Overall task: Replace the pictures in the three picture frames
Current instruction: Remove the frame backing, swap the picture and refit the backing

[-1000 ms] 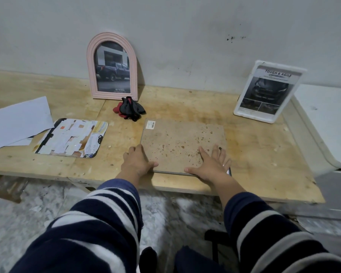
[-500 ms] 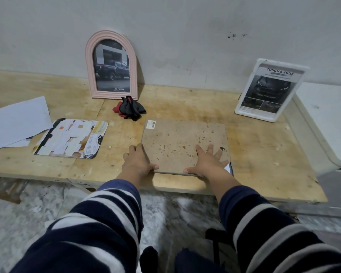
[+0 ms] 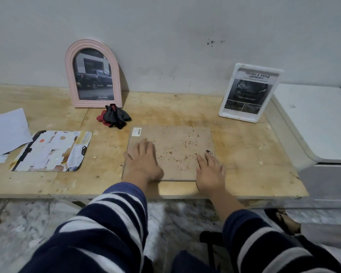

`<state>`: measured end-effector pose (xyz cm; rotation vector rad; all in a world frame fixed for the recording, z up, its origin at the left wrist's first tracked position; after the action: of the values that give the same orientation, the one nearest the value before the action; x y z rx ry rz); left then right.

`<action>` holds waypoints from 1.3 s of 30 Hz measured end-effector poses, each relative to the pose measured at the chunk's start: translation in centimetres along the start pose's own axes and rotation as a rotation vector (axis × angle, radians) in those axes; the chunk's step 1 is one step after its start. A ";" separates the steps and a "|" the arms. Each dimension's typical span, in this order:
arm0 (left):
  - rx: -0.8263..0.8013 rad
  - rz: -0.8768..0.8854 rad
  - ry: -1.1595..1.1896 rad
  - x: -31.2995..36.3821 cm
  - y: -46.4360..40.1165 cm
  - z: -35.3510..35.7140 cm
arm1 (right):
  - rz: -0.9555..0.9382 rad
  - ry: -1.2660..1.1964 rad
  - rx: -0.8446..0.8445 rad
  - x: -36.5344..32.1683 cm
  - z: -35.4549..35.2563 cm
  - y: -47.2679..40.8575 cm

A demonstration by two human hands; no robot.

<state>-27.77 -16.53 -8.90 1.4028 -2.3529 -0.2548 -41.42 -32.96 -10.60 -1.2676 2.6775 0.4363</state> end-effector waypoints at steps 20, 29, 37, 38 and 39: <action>-0.040 0.302 -0.297 10.1 -3.7 2.2 | 0.278 0.129 -0.315 5.6 -1.2 -1.2; -0.078 0.328 -0.369 10.8 -4.3 2.2 | 0.353 -0.024 -0.242 5.5 -2.3 -1.0; 0.102 0.384 -0.250 14.8 -6.8 -1.0 | 0.485 -0.464 0.001 8.1 -3.0 -6.5; 0.073 0.402 -0.215 15.4 -7.3 -0.9 | 0.500 -0.527 0.004 8.2 -2.9 -7.1; 0.026 0.413 -0.197 16.0 -8.0 -0.6 | 0.516 -0.564 0.003 8.4 -2.7 -7.8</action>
<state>-27.90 -34.37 -7.34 0.9031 -2.7466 -0.2539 -40.76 -44.65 -11.71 -0.3407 2.4530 0.7202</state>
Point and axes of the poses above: each hand's wrist, its own y-axis away from the middle knuckle, its own z-axis out of the palm, x = y × z, the point moved 10 cm from there along -y, towards the middle knuckle
